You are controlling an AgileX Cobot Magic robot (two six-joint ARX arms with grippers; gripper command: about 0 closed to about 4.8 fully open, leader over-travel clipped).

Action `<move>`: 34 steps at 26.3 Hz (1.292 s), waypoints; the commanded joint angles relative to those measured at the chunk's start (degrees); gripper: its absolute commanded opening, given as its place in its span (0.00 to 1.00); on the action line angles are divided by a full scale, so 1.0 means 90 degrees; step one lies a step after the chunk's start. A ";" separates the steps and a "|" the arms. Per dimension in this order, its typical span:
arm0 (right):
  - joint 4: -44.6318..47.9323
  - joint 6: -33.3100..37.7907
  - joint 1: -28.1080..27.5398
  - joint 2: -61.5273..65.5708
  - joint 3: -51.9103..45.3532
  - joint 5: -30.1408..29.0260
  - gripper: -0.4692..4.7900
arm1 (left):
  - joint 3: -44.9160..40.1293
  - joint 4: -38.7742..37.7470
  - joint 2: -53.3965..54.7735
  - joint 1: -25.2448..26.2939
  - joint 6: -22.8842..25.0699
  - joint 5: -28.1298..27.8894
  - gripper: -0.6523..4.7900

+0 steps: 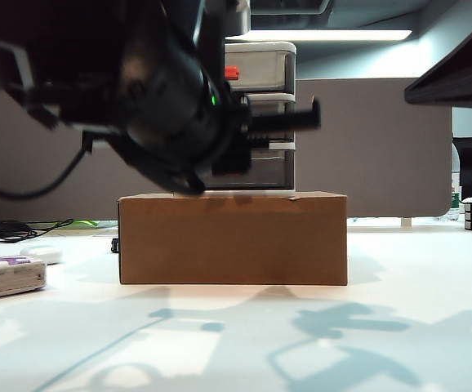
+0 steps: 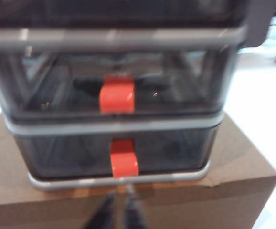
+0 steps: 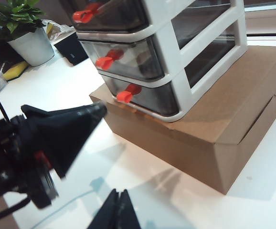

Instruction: Open the third layer of the drawer on the table, pick up a pack of napkins on the table and put it in, and finally close the drawer.

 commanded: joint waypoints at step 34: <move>0.0828 -0.0206 0.0051 0.0668 0.0044 -0.0005 0.08 | 0.0571 0.0644 0.0918 0.0658 -0.0690 0.0393 0.40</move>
